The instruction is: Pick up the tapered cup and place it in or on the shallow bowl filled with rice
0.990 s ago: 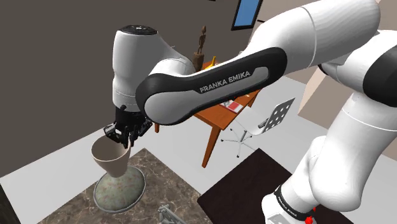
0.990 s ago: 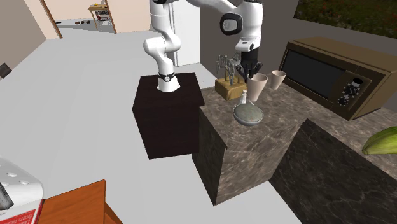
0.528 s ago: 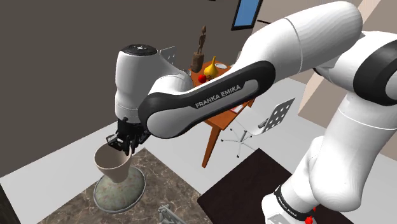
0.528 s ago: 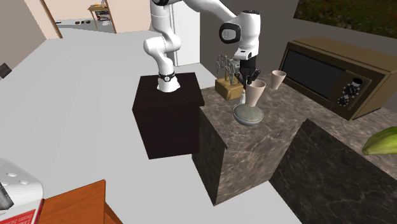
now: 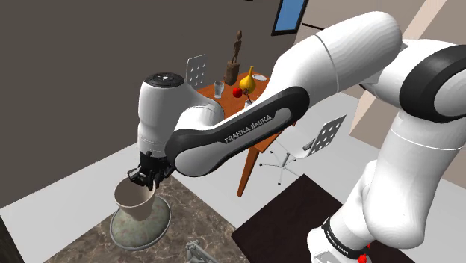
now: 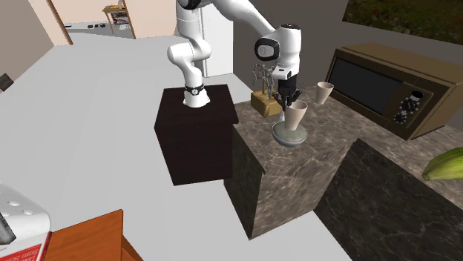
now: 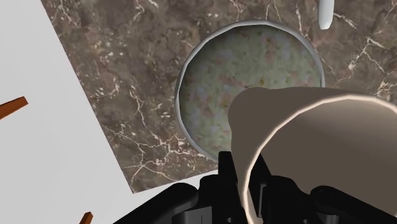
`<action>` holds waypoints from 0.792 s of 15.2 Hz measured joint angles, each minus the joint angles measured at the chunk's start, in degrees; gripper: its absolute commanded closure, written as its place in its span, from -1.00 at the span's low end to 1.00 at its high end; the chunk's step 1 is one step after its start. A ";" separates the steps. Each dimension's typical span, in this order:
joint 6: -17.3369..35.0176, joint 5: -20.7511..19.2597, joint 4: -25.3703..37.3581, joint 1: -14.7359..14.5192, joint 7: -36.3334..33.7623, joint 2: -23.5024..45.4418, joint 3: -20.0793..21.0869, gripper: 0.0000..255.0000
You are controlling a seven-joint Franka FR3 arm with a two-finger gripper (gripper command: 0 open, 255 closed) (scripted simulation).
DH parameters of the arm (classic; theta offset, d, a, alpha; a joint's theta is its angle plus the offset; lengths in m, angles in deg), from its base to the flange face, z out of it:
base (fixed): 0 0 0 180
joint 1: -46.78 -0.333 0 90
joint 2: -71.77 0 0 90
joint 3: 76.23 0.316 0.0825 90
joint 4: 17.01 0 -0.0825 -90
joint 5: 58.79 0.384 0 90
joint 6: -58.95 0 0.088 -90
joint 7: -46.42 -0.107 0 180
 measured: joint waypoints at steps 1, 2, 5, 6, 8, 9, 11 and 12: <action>0.09 -0.07 0.01 -0.03 -0.05 0.11 -0.02 1.00; 0.15 -0.12 0.01 -0.05 -0.09 0.17 -0.03 1.00; 0.21 -0.15 0.00 -0.07 -0.12 0.21 -0.04 1.00; 0.22 -0.15 0.00 -0.07 -0.13 0.21 -0.04 1.00; 0.23 -0.15 0.00 -0.07 -0.13 0.21 -0.04 -1.00; 0.23 -0.15 0.00 -0.07 -0.13 0.21 -0.04 -1.00; 0.23 -0.15 0.01 -0.07 -0.13 0.21 -0.04 -1.00; 0.23 -0.15 0.01 -0.07 -0.13 0.20 -0.04 -1.00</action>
